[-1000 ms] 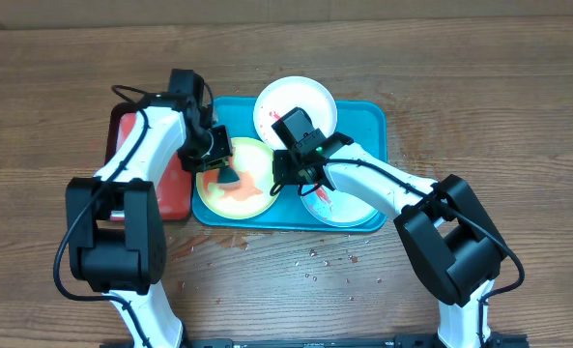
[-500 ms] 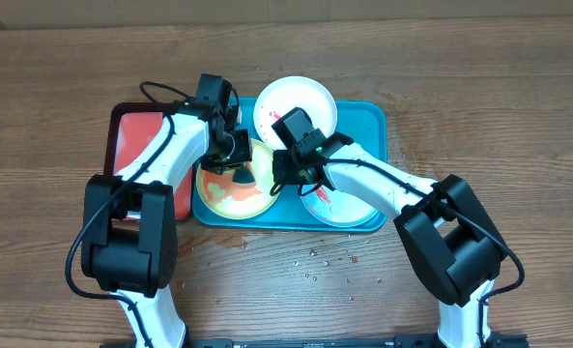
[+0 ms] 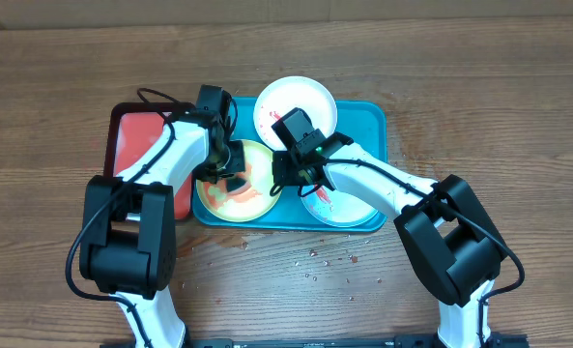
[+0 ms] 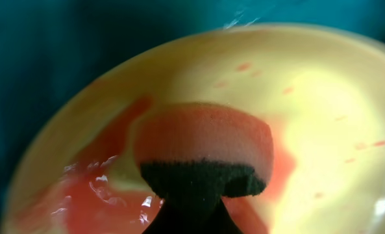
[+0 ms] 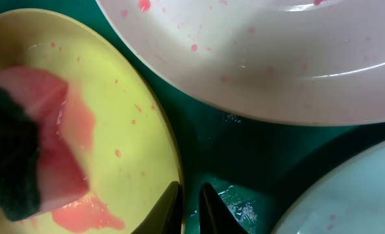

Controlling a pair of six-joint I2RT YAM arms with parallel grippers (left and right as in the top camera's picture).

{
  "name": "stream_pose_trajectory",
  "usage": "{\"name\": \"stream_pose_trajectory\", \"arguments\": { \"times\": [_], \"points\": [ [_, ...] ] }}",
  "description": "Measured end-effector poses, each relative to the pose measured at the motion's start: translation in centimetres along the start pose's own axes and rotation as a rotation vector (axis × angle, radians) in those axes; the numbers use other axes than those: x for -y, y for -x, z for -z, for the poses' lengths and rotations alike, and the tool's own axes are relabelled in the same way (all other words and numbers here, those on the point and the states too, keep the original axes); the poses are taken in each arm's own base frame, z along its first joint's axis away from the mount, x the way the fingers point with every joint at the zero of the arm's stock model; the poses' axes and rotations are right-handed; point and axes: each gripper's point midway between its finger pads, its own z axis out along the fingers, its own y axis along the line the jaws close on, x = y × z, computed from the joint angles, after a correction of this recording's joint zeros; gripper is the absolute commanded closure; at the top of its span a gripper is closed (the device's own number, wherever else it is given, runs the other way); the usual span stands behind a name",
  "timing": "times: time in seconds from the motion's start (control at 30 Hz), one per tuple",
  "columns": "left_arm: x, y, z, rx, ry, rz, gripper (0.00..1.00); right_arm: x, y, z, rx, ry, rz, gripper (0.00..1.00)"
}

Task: Clean dirty plates on tray and stack at the side
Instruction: 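Scrub the yellow plate with the sponge while the right gripper holds it, then lift the sponge away with the left gripper toward the red tray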

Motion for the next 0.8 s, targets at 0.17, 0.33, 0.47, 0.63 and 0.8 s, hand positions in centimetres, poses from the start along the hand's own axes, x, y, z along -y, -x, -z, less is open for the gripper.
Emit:
{"name": "stream_pose_trajectory", "arguments": {
  "times": [0.17, 0.33, 0.47, 0.63, 0.8],
  "points": [
    [-3.0, -0.9, 1.3, -0.056, 0.136, 0.048, 0.96, 0.2, -0.2, 0.0, -0.006, -0.007, -0.001, 0.89],
    [-3.6, 0.8, 4.1, -0.035, 0.186, 0.076, 0.96, 0.3, -0.2, 0.0, -0.009, -0.015, -0.001, 0.90],
    [-3.7, 2.3, 7.3, -0.006, 0.221, 0.088, 0.96, 0.4, -0.2, 0.0, -0.008, -0.017, -0.001, 0.94],
    [-3.5, 3.6, 11.1, 0.029, 0.224, 0.118, 0.96, 0.5, -0.3, 0.0, -0.013, -0.022, 0.012, 0.96],
    [-2.8, 4.5, 13.7, 0.089, 0.161, 0.151, 0.96, 0.4, -0.3, 0.3, -0.021, -0.027, 0.035, 0.96]
  ]
}}
